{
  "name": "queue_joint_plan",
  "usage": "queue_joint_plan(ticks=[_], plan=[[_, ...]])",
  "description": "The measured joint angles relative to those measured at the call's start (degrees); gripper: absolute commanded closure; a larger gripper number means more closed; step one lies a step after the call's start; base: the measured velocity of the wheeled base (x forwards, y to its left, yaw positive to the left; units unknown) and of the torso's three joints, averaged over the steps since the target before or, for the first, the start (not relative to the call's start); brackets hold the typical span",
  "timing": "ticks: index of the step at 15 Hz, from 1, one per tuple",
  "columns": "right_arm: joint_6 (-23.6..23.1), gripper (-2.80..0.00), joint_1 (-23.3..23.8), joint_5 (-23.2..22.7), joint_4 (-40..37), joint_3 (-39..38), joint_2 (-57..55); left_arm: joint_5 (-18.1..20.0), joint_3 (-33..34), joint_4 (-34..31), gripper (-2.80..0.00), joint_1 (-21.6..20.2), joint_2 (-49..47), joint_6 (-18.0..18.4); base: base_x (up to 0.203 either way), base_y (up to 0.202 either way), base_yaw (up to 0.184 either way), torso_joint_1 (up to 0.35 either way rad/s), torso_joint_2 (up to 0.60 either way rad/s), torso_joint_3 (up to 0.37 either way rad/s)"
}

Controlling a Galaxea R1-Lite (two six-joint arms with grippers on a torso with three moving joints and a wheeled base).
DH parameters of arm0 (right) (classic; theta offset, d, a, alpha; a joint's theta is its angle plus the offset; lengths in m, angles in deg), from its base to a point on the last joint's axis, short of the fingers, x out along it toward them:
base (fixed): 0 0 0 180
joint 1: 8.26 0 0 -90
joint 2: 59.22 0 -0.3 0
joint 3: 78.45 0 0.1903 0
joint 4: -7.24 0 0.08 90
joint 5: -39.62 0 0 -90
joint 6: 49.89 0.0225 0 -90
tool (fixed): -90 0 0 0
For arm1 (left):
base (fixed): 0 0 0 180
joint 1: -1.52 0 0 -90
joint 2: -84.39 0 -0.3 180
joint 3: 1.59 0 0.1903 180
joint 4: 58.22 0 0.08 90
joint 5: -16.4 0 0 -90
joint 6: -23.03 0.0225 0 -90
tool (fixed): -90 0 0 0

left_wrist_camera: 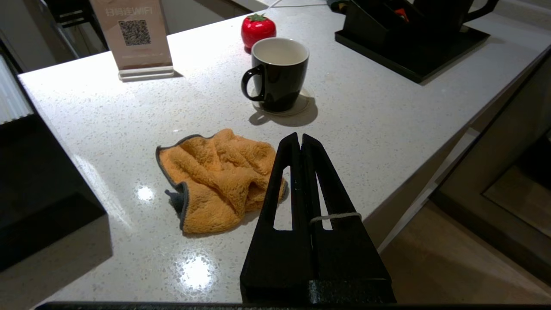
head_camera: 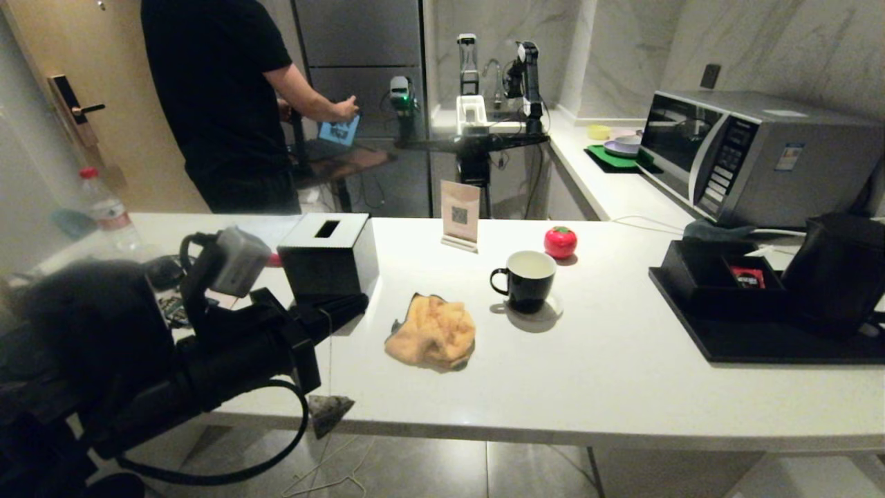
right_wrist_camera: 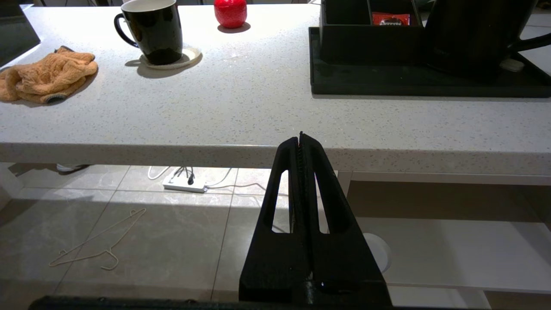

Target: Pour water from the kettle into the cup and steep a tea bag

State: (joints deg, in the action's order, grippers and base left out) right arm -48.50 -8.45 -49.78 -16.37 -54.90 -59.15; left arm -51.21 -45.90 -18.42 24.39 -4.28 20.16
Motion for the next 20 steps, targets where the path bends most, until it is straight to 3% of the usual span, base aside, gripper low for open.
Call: queue_joint_plan(ticks=[7, 11, 20], plan=[[0.0, 0.0, 0.0, 0.0, 0.0, 0.0, 0.0, -1.1, -1.9, -0.1, 0.0, 0.0, 0.1, -0.2, 0.0, 0.0, 0.0, 0.0, 0.0, 0.0], [0.0, 0.0, 0.0, 0.0, 0.0, 0.0, 0.0, -4.5, -7.4, -1.1, 0.0, -0.2, -0.7, -0.5, 0.0, 0.0, 0.0, 0.0, 0.0, 0.0], [0.0, 0.0, 0.0, 0.0, 0.0, 0.0, 0.0, -4.8, -25.6, -1.6, 0.0, 0.1, -14.2, -0.9, 0.0, 0.0, 0.0, 0.0, 0.0, 0.0]])
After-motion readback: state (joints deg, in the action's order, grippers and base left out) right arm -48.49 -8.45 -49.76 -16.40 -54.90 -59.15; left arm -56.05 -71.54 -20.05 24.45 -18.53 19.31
